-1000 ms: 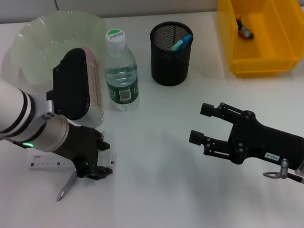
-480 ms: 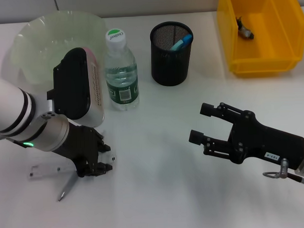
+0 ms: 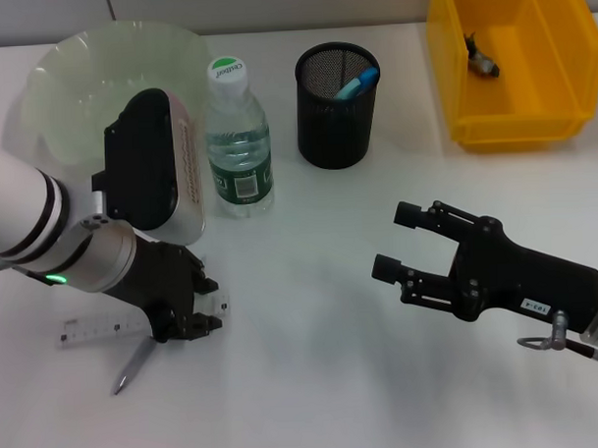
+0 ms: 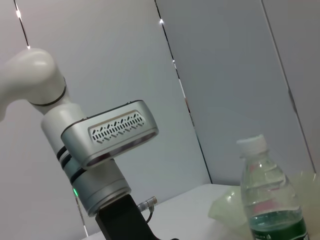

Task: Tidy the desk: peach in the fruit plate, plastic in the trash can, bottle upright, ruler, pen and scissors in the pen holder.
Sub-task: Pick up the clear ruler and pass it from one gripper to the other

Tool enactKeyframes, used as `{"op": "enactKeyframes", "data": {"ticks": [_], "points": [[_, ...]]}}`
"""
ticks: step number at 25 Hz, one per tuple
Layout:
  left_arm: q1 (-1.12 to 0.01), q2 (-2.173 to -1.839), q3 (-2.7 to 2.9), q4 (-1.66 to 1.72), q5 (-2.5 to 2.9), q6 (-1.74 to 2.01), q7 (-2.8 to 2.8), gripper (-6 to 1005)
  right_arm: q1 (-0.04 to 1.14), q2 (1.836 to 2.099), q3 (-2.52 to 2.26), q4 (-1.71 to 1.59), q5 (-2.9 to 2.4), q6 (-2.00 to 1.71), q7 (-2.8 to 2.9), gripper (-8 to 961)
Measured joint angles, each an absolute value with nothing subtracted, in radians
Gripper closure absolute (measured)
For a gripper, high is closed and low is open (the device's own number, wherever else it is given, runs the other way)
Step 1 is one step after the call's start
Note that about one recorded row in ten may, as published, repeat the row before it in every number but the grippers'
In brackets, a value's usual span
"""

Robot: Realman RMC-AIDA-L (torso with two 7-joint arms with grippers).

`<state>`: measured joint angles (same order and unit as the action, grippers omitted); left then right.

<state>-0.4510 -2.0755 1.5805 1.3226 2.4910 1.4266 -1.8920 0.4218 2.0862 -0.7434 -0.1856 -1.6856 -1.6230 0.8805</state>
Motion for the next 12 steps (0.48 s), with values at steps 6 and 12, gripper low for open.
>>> {"op": "enactKeyframes", "data": {"ticks": [6, 12], "points": [[-0.444, -2.075, 1.556, 1.387, 2.473, 1.424, -1.896, 619, 0.416, 2.086, -0.740, -0.186, -1.667, -1.624, 0.877, 141], [-0.414, -2.072, 1.477, 1.507, 2.348, 1.425, -1.888, 619, 0.408, 2.085, -0.718, -0.184, -1.657, -1.636, 0.876, 140]]}}
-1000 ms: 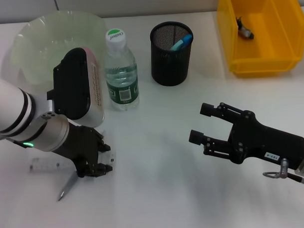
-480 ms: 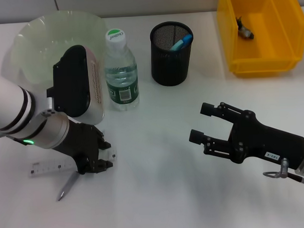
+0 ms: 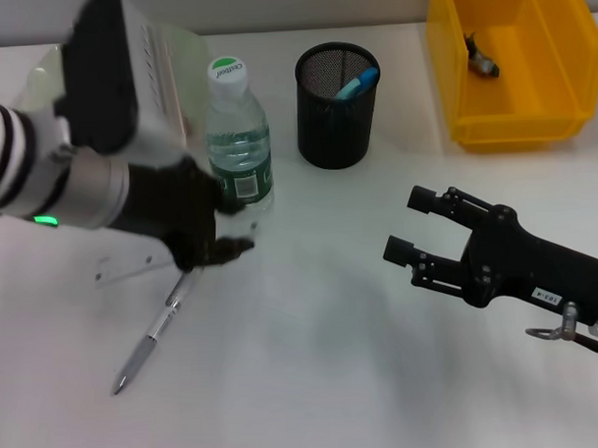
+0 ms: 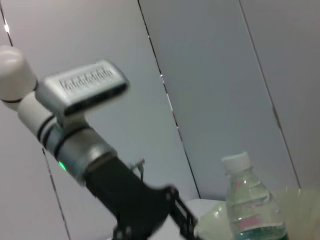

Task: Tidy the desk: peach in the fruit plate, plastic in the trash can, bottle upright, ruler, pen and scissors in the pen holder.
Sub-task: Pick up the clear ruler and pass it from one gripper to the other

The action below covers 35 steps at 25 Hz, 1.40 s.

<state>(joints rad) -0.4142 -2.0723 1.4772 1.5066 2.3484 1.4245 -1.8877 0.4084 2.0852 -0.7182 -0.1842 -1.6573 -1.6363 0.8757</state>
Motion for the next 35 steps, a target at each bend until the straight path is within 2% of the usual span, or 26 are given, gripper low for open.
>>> {"op": "enactKeyframes", "data": {"ticks": [11, 19, 26, 33, 35], "points": [[-0.283, -2.071, 1.296, 1.547, 1.925, 1.388, -1.716, 620, 0.408, 2.085, -0.718, -0.185, -1.657, -1.646, 0.878, 140], [-0.205, -2.070, 1.250, 1.287, 1.470, 1.396, -1.434, 619, 0.416, 2.082, -0.718, -0.189, -1.657, -1.677, 0.888, 140], [-0.220, -2.069, 1.248, 1.017, 1.234, 1.517, -1.254, 618, 0.420, 2.077, -0.737, -0.266, -1.675, -1.769, 0.977, 139], [-0.243, -2.069, 1.252, 0.946, 1.228, 1.573, -1.243, 617, 0.436, 2.074, -0.743, -0.432, -1.761, -1.838, 1.158, 139], [-0.289, -2.070, 1.257, 0.857, 1.225, 1.625, -1.240, 616, 0.457, 2.077, -0.742, -0.459, -1.791, -1.845, 1.176, 139]]}}
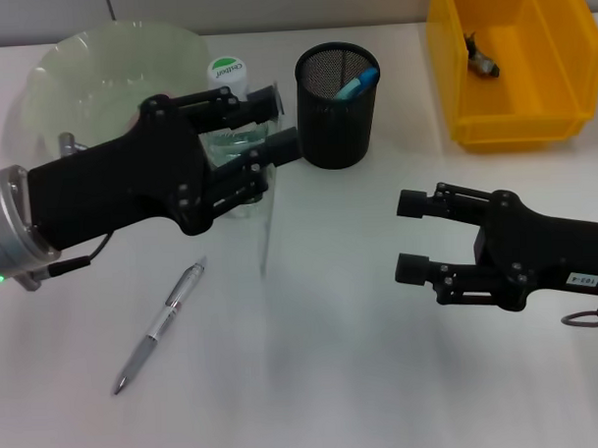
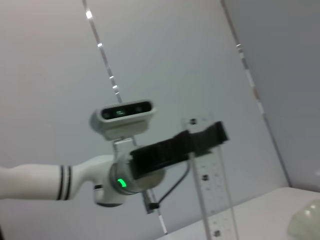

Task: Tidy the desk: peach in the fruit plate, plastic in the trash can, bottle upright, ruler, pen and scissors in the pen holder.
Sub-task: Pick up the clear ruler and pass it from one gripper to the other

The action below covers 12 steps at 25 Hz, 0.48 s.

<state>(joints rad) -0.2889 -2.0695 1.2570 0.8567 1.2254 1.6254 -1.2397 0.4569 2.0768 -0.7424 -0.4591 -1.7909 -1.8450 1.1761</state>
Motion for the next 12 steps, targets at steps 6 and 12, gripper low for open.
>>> {"op": "enactKeyframes", "data": {"ticks": [6, 12], "points": [[-0.322, -2.074, 1.256, 0.802, 1.221, 1.635, -1.235, 616, 0.503, 2.079, -0.768, -0.463, -1.802, -1.820, 1.184, 139], [-0.336, -2.074, 1.257, 0.792, 1.221, 1.636, -1.235, 615, 0.529, 2.083, -0.811, -0.472, -1.802, -1.791, 1.180, 138]]}}
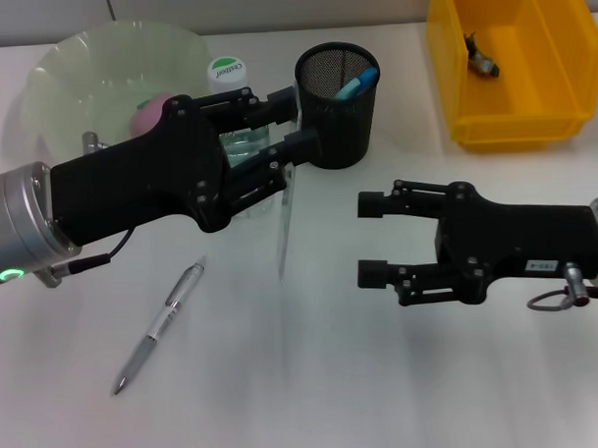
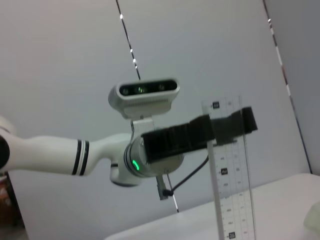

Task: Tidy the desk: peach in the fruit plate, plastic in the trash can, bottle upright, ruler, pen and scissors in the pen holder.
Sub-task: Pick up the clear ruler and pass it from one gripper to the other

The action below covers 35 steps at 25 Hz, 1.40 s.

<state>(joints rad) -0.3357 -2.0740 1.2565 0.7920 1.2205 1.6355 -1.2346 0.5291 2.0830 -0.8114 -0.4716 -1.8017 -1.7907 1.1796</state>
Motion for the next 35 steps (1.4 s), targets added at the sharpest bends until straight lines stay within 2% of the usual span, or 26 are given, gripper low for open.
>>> {"op": "enactKeyframes", "data": {"ticks": [18, 35], "points": [[-0.390, -2.077, 1.273, 0.744, 1.219, 1.637, -1.233, 613, 0.633, 2.089, -0.822, -0.379, -1.747, -1.729, 1.111, 137], [-0.405, -2.076, 1.270, 0.742, 1.219, 1.636, -1.233, 610, 0.644, 2.089, -0.883, -0.374, -1.739, -1.698, 1.108, 138]]}}
